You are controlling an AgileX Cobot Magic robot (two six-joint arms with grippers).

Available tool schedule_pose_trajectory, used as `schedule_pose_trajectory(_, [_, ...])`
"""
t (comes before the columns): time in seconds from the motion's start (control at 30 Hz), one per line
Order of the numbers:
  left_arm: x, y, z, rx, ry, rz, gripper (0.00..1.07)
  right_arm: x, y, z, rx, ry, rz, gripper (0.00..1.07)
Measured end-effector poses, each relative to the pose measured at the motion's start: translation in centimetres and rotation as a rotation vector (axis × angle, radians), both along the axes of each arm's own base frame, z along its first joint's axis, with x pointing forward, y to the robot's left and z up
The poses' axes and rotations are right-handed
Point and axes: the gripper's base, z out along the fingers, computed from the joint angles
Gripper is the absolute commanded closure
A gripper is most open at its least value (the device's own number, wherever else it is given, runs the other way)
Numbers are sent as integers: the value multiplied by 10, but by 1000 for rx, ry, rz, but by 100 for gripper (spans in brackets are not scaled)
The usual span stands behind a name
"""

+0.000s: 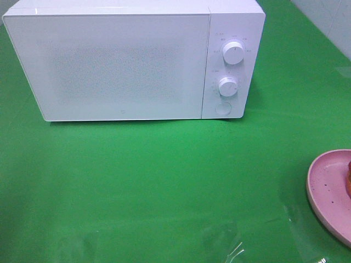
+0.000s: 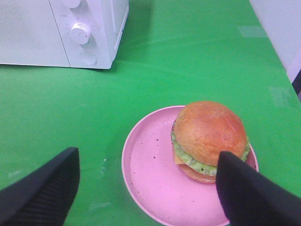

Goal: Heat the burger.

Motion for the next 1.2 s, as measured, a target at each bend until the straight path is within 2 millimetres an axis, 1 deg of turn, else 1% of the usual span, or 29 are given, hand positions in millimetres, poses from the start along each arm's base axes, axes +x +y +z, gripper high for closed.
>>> schedule_pose_trajectory(0.03, [-5,1,1,-3,-28,-1,6,0,0,0,0,0,0,33])
schedule_pose_trajectory(0.07, [-18,3,4,-11,-94,-3,6,0,0,0,0,0,0,33])
schedule_pose_trajectory(0.1, [-18,3,4,-11,-94,-3,6,0,0,0,0,0,0,33])
schedule_pose_trajectory(0.13, [-28,4,9,-15,-161,-10,6,0,0,0,0,0,0,33])
schedule_pose_trajectory(0.17, [-28,4,9,-15,-161,-10,6,0,0,0,0,0,0,33])
schedule_pose_trajectory(0.2, [-39,6,13,-18,-230,-18,6,0,0,0,0,0,0,33])
schedule_pose_trajectory(0.23, [-39,6,13,-18,-230,-18,6,0,0,0,0,0,0,33])
schedule_pose_trajectory(0.3, [-53,8,15,-23,-309,-22,6,0,0,0,0,0,0,33])
schedule_pose_trajectory(0.33, [-53,8,15,-23,-309,-22,6,0,0,0,0,0,0,33])
schedule_pose_trajectory(0.37, [-61,9,14,-25,-341,-20,6,0,0,0,0,0,0,33])
schedule_pose_trajectory(0.4, [-61,9,14,-25,-341,-20,6,0,0,0,0,0,0,33])
schedule_pose_trajectory(0.43, [-68,10,13,-27,-372,-23,6,0,0,0,0,0,0,33])
schedule_pose_trajectory(0.47, [-68,10,13,-27,-372,-23,6,0,0,0,0,0,0,33])
schedule_pose_trajectory(0.5, [-75,11,13,-32,-407,-23,6,0,0,0,0,0,0,33])
schedule_pose_trajectory(0.53, [-75,11,13,-32,-407,-23,6,0,0,0,0,0,0,33])
schedule_pose_trajectory(0.6, [-82,12,14,-36,-453,-22,6,0,0,0,0,0,0,33])
schedule_pose_trajectory(0.7, [-86,13,14,-37,-478,-21,6,0,0,0,0,0,0,33])
schedule_pose_trajectory(0.9, [-101,15,14,-48,-568,-19,6,0,0,0,0,0,0,33])
schedule_pose_trajectory(1.03, [-101,15,14,-46,-572,-9,6,0,0,0,0,0,0,33])
schedule_pose_trajectory(1.2, [-101,15,14,-21,-574,74,6,0,0,0,0,0,0,33])
